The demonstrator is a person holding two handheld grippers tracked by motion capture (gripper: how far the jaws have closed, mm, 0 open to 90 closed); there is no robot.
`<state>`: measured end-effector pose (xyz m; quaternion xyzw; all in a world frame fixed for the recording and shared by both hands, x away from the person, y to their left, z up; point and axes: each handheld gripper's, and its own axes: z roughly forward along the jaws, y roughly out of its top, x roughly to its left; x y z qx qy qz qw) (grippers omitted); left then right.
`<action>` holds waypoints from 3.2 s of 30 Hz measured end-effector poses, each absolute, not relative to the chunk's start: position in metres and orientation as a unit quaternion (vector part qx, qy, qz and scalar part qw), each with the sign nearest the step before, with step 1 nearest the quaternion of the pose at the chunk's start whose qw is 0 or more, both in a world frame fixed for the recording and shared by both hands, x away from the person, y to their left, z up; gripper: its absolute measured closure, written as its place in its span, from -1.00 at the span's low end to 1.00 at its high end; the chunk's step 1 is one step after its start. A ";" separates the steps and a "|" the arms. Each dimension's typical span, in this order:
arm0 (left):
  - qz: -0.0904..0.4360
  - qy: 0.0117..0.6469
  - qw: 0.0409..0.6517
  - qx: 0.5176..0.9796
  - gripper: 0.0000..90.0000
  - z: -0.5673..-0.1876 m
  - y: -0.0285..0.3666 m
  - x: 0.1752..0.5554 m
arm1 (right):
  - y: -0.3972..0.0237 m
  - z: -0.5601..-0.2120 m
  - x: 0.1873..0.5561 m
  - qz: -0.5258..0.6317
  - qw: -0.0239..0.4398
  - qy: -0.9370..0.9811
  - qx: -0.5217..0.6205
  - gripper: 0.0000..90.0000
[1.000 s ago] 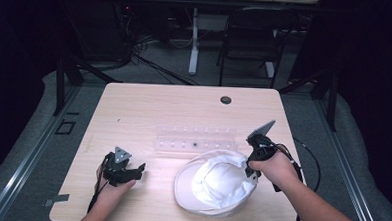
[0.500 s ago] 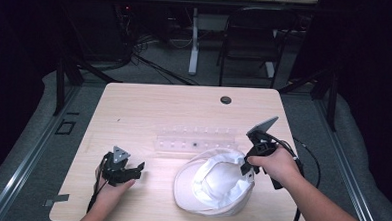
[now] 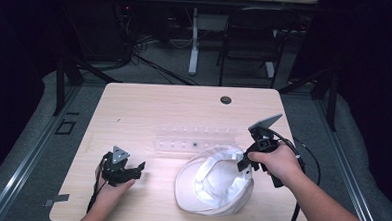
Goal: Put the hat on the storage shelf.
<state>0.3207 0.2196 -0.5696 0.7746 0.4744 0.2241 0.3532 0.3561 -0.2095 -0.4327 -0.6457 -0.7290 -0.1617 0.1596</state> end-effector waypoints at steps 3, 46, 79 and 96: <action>0.225 0.472 0.353 0.776 -0.45 -0.569 0.220 0.321 | -0.211 -0.427 0.357 -0.169 0.174 -0.727 -0.643 0.80; 0.218 0.462 0.386 0.768 -0.24 -0.559 0.210 0.309 | -0.215 -0.334 0.360 -0.301 0.206 -0.675 -0.641 0.80; 0.221 0.382 0.454 0.774 -0.01 -0.511 0.165 0.301 | -0.186 -0.290 0.406 -0.344 0.179 -0.648 -0.655 0.80; 0.223 0.340 0.474 0.781 0.03 -0.484 0.129 0.314 | -0.170 -0.286 0.435 -0.369 0.180 -0.620 -0.669 0.80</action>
